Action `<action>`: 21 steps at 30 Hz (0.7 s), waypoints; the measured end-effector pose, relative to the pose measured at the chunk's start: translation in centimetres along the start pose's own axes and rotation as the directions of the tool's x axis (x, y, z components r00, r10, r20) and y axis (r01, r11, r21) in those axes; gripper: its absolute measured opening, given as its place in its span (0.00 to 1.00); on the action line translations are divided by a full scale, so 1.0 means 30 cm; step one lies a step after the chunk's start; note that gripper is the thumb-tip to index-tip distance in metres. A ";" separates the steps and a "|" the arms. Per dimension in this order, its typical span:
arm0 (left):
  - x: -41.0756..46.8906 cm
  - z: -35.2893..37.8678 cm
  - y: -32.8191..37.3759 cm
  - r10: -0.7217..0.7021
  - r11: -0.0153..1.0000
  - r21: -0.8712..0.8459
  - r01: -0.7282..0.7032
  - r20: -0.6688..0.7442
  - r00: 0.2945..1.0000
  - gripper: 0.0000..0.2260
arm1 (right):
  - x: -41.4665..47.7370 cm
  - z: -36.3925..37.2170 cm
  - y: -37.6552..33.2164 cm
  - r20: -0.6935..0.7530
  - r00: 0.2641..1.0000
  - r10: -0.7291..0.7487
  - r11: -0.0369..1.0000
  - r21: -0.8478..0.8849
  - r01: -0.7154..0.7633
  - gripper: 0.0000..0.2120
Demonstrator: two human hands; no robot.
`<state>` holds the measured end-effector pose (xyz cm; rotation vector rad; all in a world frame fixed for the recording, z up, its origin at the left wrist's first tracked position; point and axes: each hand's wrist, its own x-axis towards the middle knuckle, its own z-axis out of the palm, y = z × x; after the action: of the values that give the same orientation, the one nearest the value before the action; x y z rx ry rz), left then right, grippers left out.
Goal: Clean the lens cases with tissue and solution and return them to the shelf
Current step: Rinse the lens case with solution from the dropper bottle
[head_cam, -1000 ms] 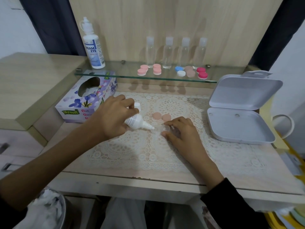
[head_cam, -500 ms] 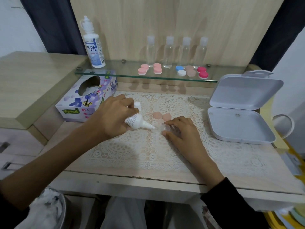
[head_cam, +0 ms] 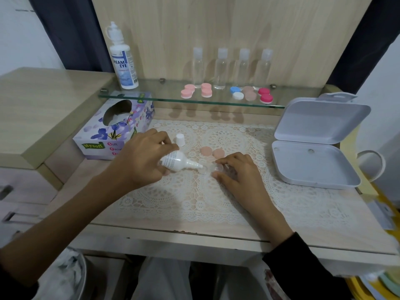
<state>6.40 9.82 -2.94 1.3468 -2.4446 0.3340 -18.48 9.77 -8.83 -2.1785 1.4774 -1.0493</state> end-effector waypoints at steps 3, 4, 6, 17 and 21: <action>-0.032 0.023 0.011 -0.081 0.996 -0.048 0.080 -0.027 0.996 0.29 | 0.000 0.000 0.000 -0.003 1.000 0.002 1.000 0.002 -0.002 0.15; -0.041 0.028 0.016 -0.103 0.993 -0.066 0.101 -0.040 0.994 0.29 | 0.000 0.000 0.000 -0.003 1.000 0.003 1.000 0.004 -0.003 0.15; -0.054 0.034 0.025 -0.133 0.986 -0.107 0.126 -0.063 0.989 0.27 | 0.001 0.000 0.000 -0.002 1.000 0.002 1.000 0.007 -0.002 0.15; -0.036 0.028 0.081 -0.161 0.978 -0.143 0.152 -0.057 0.985 0.28 | 0.001 0.003 0.000 -0.006 1.000 0.006 1.000 0.017 -0.006 0.16; -0.015 0.022 0.101 -0.142 0.983 -0.124 0.137 -0.034 0.989 0.28 | -0.002 0.001 -0.007 -0.020 1.000 0.008 0.999 0.043 -0.007 0.16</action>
<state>3.95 11.52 -3.87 1.4334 -2.2816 0.1753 -18.33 9.92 -8.74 -2.1379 1.4572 -1.0932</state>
